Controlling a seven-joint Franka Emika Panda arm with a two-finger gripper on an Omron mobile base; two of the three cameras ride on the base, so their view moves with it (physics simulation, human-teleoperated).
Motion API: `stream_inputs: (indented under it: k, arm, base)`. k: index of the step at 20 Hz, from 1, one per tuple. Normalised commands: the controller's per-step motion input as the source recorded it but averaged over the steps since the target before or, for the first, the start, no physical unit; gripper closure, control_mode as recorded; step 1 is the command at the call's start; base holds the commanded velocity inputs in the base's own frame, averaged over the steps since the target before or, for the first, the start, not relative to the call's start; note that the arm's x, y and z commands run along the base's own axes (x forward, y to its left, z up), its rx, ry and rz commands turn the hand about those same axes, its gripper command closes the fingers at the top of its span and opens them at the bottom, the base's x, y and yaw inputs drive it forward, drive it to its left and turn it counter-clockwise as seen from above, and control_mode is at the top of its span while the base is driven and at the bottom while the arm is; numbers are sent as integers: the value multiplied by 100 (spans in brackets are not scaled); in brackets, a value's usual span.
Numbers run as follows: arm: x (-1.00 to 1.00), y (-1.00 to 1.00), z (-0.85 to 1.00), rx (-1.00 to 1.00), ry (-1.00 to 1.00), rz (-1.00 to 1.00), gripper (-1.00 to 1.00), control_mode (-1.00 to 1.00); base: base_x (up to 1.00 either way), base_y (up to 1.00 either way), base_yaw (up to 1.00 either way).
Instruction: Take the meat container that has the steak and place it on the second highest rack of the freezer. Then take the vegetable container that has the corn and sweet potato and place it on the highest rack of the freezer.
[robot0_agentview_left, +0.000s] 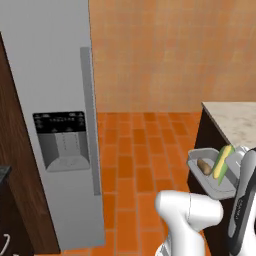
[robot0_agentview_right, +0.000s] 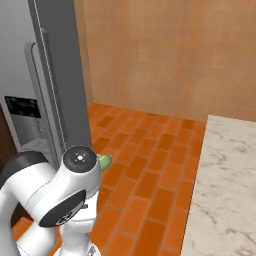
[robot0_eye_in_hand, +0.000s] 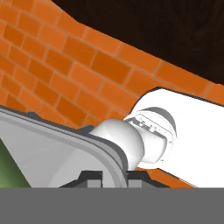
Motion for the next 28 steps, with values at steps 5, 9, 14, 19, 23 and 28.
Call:
stream_inputs:
  k: [5,9,14,19,23,28]
  arm:
    - [0,0,0,0,0,0,100,100]
    - [0,0,0,0,0,0,100,100]
    - [0,0,0,0,0,0,100,100]
    - [0,0,0,0,0,0,100,100]
    - [0,0,0,0,0,0,100,100]
    - [0,0,0,0,0,0,100,100]
  base:
    - [100,-38,0]
    - [100,-21,0]
    - [100,-2,5]
    - [100,-5,38]
    - [82,-27,75]
    - [10,-12,97]
